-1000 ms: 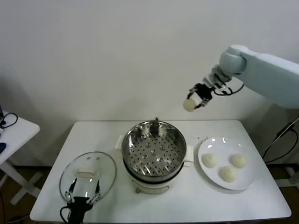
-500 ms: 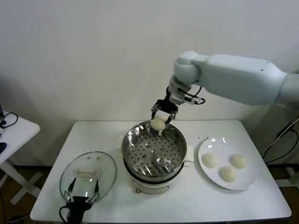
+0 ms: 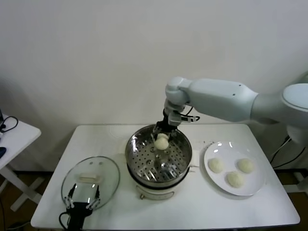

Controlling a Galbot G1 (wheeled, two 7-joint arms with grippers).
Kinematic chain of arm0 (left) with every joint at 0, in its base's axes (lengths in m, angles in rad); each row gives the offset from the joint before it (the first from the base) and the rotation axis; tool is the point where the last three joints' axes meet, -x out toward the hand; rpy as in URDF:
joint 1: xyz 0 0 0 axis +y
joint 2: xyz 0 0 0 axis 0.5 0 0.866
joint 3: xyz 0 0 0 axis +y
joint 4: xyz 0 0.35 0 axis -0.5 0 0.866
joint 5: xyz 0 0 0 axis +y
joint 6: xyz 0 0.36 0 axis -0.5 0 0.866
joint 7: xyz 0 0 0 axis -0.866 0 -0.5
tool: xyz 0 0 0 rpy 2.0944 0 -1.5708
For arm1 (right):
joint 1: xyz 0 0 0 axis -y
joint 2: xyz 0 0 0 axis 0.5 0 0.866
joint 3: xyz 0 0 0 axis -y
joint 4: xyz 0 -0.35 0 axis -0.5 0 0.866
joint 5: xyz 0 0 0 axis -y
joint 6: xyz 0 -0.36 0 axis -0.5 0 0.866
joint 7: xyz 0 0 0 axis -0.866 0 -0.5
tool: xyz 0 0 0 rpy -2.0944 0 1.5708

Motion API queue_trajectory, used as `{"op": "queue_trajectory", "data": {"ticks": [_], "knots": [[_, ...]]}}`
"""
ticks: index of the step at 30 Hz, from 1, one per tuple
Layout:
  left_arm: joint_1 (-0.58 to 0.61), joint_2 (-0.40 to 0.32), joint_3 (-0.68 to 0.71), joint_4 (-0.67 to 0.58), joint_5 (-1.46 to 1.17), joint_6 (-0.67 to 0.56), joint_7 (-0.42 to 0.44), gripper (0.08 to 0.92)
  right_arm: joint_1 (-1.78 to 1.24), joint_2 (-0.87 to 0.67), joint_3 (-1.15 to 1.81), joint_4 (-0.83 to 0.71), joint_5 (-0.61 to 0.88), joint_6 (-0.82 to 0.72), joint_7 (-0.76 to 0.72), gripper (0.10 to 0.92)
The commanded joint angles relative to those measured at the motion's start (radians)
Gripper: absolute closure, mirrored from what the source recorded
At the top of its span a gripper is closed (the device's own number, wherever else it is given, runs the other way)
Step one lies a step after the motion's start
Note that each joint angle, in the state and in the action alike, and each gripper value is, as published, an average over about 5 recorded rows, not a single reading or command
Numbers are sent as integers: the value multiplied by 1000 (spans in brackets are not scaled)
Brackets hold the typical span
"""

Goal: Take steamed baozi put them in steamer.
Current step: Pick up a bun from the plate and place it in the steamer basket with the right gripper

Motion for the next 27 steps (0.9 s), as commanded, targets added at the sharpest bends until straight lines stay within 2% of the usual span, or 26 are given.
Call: {"op": "queue_trajectory", "data": {"ticks": [1,9,14,22,27], "knots": [[-2,1,-1,9,5,-3,-1,177,-69,37,32,-94,-88,36,8,414],[-9,2,-2,16,5,-6,-2,177,-90,61,58,-135,-119,37,24,410],[-9,2,-3,15,5,-7,-2,177,-75,67,48,-140,-49,37,14,390],[-2,2,-12,5,6,-8,-1,177,83,1,-30,-50,234,6,-24,216],[7,-3,-13,-9,11,-7,-2,177,305,-133,-219,49,531,-140,-66,203]]}}
